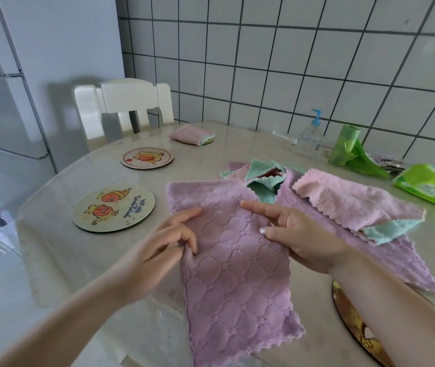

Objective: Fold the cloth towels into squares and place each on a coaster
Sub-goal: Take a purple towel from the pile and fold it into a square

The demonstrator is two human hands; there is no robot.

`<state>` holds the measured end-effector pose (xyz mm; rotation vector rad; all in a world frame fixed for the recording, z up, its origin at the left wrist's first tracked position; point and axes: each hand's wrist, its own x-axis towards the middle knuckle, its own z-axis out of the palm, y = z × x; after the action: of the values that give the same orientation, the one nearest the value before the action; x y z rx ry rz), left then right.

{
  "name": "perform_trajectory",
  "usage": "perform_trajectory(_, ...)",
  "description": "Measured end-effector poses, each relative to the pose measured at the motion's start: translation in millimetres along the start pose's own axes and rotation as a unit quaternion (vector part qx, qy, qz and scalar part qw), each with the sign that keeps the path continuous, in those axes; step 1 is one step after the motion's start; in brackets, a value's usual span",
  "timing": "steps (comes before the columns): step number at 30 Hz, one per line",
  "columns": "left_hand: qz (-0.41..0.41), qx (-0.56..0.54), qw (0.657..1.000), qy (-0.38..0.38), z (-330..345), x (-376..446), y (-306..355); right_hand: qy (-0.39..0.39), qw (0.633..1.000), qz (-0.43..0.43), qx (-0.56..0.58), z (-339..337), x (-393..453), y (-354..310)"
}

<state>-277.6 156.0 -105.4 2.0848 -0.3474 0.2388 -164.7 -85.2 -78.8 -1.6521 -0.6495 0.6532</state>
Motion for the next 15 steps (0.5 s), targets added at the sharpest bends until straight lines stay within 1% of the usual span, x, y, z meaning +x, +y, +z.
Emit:
perform_trajectory(2, -0.032, 0.030, 0.999, -0.025, -1.8, 15.7, -14.5, 0.046, 0.996, 0.015, -0.076, 3.0, 2.0, 8.4)
perform_trajectory(4, -0.049, 0.090, 0.994, -0.048, -2.5, 24.6, -31.0, 0.071, 0.989, 0.046, -0.122, 6.8, 1.4, 14.6)
perform_trajectory(7, -0.043, 0.192, 0.976, -0.089, -2.6, 19.5, -41.6, 0.081, 0.984, 0.076, -0.140, 6.3, -4.7, 23.5)
perform_trajectory(10, -0.035, 0.221, 0.967, -0.121, -4.4, 4.7, -39.5, 0.064, 0.990, 0.083, -0.094, 4.4, -14.4, 23.2)
perform_trajectory(12, 0.004, 0.266, 0.956, -0.127, -3.6, -3.5, -38.1, 0.034, 0.994, 0.078, -0.070, 4.0, -24.0, 22.3)
perform_trajectory(15, 0.112, 0.321, 0.933, -0.114, 1.4, -10.7, -36.7, -0.012, 0.995, 0.078, -0.064, 4.0, -36.3, 18.3)
